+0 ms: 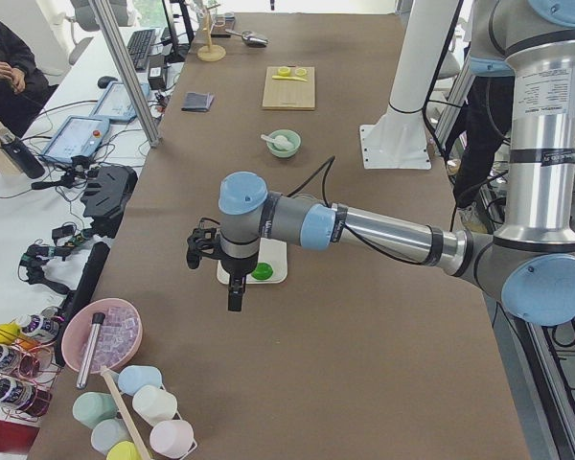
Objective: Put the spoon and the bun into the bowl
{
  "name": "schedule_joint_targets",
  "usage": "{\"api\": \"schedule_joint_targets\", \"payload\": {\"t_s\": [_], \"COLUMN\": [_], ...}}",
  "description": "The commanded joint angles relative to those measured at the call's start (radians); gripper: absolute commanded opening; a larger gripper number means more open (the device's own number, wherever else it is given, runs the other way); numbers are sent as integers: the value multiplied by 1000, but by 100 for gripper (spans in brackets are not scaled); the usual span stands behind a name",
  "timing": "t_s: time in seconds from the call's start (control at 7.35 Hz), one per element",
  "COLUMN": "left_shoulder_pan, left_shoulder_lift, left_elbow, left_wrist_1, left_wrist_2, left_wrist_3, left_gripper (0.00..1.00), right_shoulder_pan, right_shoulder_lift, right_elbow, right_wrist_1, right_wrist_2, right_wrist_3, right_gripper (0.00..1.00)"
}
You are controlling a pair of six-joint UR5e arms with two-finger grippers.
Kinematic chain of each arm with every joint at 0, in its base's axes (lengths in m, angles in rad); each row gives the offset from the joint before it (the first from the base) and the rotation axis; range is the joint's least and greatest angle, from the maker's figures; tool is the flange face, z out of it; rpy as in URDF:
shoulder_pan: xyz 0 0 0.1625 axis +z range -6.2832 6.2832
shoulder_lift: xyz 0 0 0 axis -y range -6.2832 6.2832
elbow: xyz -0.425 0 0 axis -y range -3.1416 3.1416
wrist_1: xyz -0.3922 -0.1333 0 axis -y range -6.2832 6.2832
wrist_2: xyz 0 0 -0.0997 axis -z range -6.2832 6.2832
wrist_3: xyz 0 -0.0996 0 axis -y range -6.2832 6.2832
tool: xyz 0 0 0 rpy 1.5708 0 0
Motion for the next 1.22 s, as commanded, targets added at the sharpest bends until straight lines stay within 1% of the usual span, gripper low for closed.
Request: {"api": "schedule_joint_targets", "payload": {"t_s": [0.0,0.14,1.09], "left_shoulder_pan": [-3,-5,1], "left_shoulder_lift": [50,62,30], "left_elbow": [-20,-24,-2], "left_wrist_1": [1,-1,4], "left_wrist_2": [-6,-6,-2], "left_wrist_3": [-1,-1,-1], "left_gripper": [98,98,98], "right_shoulder_pan": [21,21,21], "right_shoulder_lift": [-114,-136,-133], "right_elbow": [102,125,122], "right_wrist_1": [-1,-1,-2], "right_wrist_2": [5,8,5], "right_wrist_3": [14,15,16], "right_gripper": [100,100,100]}}
